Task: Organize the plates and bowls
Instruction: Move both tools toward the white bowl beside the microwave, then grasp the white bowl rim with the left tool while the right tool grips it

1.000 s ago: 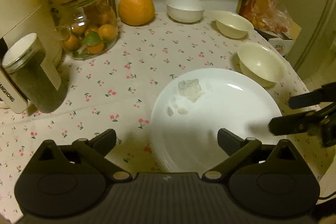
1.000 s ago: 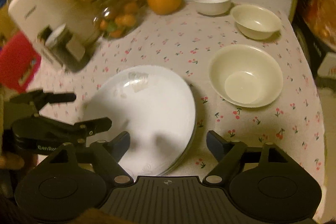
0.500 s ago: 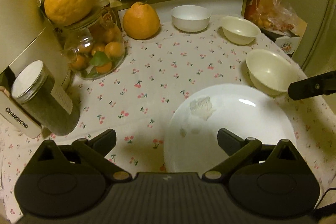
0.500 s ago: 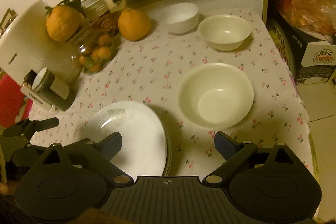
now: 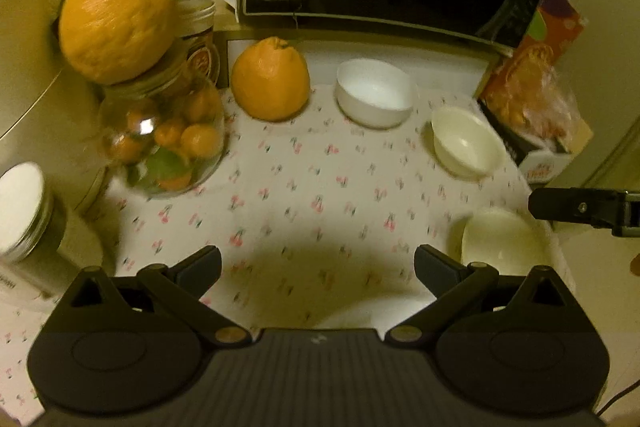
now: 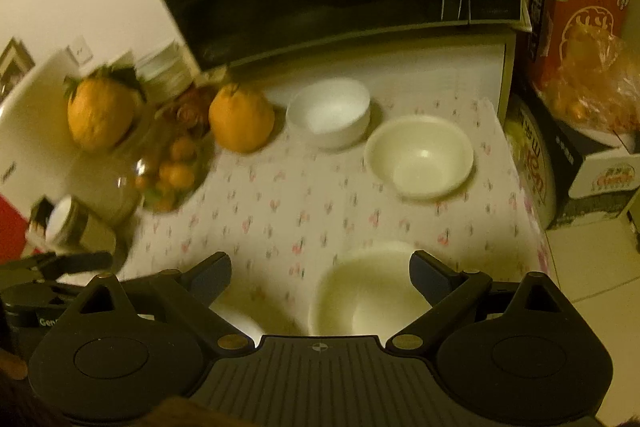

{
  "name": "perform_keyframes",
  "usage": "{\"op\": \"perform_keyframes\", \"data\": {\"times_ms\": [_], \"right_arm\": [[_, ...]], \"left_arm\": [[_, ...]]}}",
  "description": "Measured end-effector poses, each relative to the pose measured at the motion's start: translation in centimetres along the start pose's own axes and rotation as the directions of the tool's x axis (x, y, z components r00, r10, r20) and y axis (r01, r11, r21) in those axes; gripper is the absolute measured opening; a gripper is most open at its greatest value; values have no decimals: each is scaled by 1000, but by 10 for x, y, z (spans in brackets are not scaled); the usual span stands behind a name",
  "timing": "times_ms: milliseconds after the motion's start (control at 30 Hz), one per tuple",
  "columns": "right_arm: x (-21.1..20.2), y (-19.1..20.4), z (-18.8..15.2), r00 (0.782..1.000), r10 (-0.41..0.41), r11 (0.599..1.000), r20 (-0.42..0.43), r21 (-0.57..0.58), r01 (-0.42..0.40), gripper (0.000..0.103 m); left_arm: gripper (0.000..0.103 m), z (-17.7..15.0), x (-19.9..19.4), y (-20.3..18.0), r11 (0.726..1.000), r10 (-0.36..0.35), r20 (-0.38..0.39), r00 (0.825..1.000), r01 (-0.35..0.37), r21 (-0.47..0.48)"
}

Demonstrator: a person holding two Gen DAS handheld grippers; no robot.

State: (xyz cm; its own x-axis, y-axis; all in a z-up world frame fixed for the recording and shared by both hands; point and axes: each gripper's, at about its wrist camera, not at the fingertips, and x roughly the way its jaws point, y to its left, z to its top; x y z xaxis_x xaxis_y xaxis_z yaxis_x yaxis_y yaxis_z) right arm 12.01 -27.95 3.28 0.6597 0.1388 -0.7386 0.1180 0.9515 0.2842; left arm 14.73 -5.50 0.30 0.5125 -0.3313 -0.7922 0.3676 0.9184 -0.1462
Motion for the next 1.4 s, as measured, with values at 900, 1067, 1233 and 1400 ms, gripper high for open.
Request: {"op": "perform_keyframes", "data": {"times_ms": [900, 1067, 1233, 1400], "right_arm": [[149, -62, 115, 997, 49, 977, 61, 203, -60, 76], [166, -61, 117, 998, 39, 980, 45, 195, -47, 57], [181, -63, 116, 1000, 13, 978, 20, 207, -17, 42], [192, -66, 115, 1000, 0, 974, -2, 224, 0, 32]], "left_arm": [[50, 99, 130, -30, 985, -122, 134, 983, 137, -108], [39, 101, 149, -27, 979, -122, 131, 984, 141, -147], [32, 101, 157, -22, 974, -133, 142, 981, 156, -166], [24, 103, 163, -19, 973, -128, 146, 981, 153, -175]]}}
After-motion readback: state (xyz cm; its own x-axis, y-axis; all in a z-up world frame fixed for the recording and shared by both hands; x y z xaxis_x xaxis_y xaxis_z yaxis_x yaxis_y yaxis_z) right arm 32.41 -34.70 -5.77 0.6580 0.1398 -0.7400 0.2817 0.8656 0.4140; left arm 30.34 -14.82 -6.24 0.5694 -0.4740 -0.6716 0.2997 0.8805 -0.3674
